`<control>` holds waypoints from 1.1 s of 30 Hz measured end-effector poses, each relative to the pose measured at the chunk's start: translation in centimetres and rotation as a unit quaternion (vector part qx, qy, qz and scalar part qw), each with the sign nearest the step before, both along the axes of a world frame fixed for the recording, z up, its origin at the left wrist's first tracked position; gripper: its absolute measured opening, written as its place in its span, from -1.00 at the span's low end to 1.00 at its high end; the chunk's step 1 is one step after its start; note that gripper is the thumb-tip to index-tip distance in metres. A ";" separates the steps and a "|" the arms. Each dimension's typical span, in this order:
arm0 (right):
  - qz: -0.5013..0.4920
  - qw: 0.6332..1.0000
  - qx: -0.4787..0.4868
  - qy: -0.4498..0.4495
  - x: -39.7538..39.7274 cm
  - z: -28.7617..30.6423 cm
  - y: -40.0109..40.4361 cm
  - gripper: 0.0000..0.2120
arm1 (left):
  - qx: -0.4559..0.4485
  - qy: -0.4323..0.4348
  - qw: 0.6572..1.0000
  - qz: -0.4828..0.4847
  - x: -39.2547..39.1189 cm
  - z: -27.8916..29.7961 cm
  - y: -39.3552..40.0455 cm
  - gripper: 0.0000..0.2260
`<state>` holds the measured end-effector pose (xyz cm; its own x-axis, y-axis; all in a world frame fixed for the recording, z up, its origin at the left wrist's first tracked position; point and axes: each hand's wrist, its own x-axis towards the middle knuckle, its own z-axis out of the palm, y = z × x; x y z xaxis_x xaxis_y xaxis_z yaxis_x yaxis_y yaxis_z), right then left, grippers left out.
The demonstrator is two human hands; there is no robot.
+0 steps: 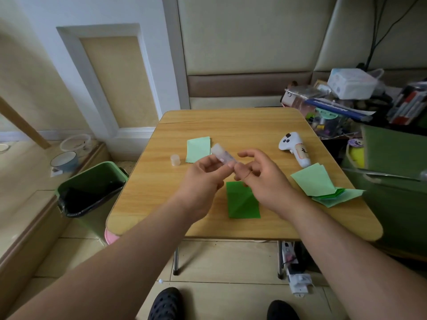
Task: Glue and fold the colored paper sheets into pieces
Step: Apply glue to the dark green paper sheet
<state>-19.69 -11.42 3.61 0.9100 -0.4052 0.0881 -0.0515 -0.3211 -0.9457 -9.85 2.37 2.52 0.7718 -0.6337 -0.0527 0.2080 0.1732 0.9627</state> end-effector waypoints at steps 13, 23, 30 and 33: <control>-0.138 0.856 0.493 -0.070 1.0 0.7 -3.5 -0.87 | 0.435 -0.422 0.794 0.056 1.4 -1.7 1.7 -0.72; -0.083 0.995 -0.053 0.018 1.7 -2.1 -2.4 -0.80 | 0.569 -0.437 0.696 0.019 1.2 -2.8 1.0 -0.34; -0.063 0.983 -0.166 0.048 2.8 -2.7 -1.9 -0.75 | 0.551 -0.429 0.716 -0.013 2.3 -2.4 1.7 -0.50; -0.057 0.980 -0.181 0.063 3.3 -2.3 -1.7 -0.74 | 0.529 -0.415 0.740 0.023 3.1 -2.4 2.2 -0.55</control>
<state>-16.44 -13.12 1.28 0.8734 -0.4681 0.1342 -0.2158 -0.6191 -0.7551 -6.78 4.54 0.15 0.8363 -0.5482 0.0034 -0.5132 -0.7807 0.3565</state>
